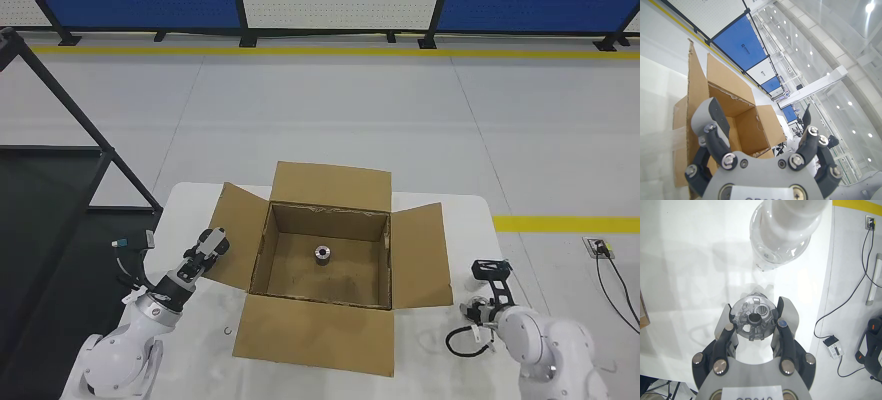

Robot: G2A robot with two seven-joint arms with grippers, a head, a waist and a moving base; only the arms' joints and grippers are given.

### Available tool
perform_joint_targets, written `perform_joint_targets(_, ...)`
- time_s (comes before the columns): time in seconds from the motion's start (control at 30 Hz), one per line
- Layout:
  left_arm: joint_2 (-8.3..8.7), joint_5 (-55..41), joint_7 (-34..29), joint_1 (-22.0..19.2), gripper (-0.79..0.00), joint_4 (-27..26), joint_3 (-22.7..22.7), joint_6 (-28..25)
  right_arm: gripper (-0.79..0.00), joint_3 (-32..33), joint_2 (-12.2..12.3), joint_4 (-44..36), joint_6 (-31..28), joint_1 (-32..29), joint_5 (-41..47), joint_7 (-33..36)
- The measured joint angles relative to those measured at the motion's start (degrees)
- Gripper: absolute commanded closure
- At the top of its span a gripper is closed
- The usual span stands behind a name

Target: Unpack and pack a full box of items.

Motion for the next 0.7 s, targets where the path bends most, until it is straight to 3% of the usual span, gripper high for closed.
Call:
perform_joint_targets(0.03, 0.0, 0.0, 0.0, 0.0, -0.785, 0.0, 0.0, 0.0, -0.299, -0.06, 0.04, 0.1, 0.04, 0.09, 0.02, 0.07)
perform_joint_targets(0.37, 0.0, 0.0, 0.0, 0.0, -0.785, 0.0, 0.0, 0.0, -0.403, -0.67, 0.44, 0.65, 0.5, 0.91, -0.14, 0.56)
perform_joint_targets(0.53, 0.0, 0.0, 0.0, 0.0, -0.785, 0.0, 0.0, 0.0, -0.643, -0.9, 0.63, 0.27, 0.65, 0.99, -0.27, 0.91)
perform_joint_targets(0.7, 0.0, 0.0, 0.0, 0.0, -0.785, 0.0, 0.0, 0.0, -0.711, -0.88, 0.81, -0.26, 0.99, 0.83, -0.11, 1.02)
